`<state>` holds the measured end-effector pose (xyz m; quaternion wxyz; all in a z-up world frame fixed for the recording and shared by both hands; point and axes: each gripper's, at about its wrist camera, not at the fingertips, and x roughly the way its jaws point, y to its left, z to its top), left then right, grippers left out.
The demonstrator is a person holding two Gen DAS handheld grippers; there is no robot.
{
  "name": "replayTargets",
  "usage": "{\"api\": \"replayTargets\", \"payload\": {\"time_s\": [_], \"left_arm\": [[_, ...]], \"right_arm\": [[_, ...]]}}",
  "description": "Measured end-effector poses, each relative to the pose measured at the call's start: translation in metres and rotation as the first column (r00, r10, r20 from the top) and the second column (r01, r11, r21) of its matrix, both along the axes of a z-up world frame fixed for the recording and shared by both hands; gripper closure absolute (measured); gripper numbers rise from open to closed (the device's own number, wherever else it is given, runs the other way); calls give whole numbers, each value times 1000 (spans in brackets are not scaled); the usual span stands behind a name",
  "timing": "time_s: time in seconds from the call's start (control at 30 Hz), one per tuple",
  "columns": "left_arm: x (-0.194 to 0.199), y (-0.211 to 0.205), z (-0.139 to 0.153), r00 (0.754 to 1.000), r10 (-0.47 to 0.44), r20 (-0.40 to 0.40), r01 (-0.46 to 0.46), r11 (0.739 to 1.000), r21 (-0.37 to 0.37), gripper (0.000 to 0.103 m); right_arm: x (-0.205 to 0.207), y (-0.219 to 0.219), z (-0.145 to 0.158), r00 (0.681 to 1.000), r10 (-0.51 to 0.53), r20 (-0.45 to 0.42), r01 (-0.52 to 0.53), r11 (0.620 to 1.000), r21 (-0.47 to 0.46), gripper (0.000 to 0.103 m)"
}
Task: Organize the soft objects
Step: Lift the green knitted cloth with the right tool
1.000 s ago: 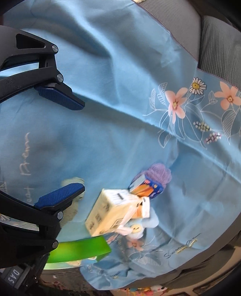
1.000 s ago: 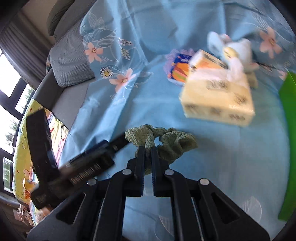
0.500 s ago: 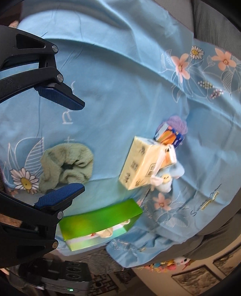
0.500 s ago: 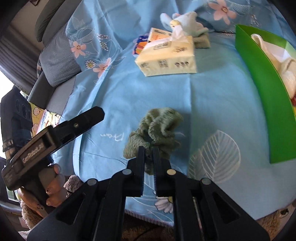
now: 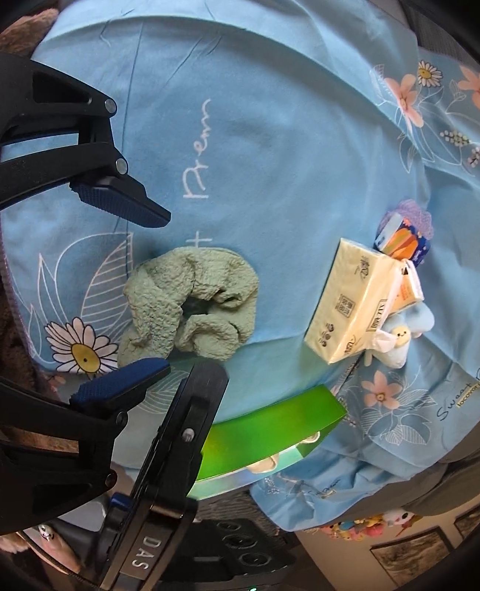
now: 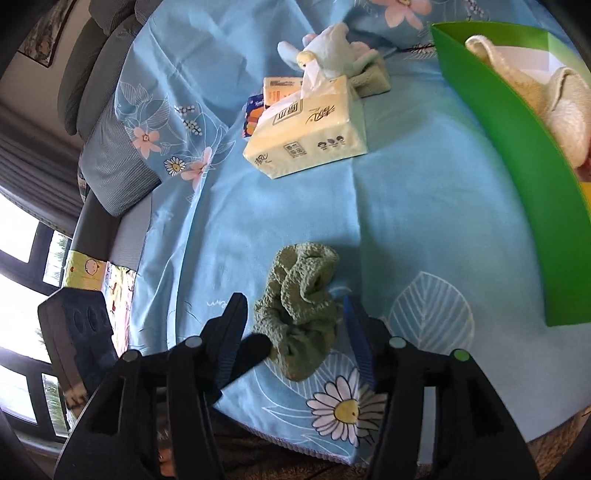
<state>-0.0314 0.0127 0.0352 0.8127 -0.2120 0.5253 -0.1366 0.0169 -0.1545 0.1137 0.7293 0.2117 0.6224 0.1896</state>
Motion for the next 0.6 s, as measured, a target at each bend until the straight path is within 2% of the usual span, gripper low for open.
{"api": "replayTargets", "payload": {"time_s": [0.13,0.23,0.3,0.37,0.43,0.5,0.6], "left_arm": [[4,-4,-10,999,-6,-36,5,1000,-22,46],[3,-6,-11,1000,-7,-22,7,1000,-3,52],[3,-5,-10,1000,-10,-20,10,1000,-3,63],[4,-5,-12,1000,-12,-22,11,1000,-17,67],[3,-7,-12,1000,-16,-14,16,1000,-22,71],[2,-11,-11,1000,-29,-8,28,1000,-13,76],[-1,-18,-7,999,-42,9,41,999,27,77]], "right_arm": [[6,11,-15,999,29,-37,-29,1000,-10,45],[7,18,-25,997,43,-60,-44,999,-25,45],[7,20,-31,996,47,-72,-49,999,-25,45],[6,21,-33,996,49,-68,-50,999,-9,45],[4,24,-33,996,57,-61,-58,998,-1,50],[2,26,-36,995,68,-71,-67,998,21,66],[-1,25,-37,996,65,-66,-64,998,27,74]]}}
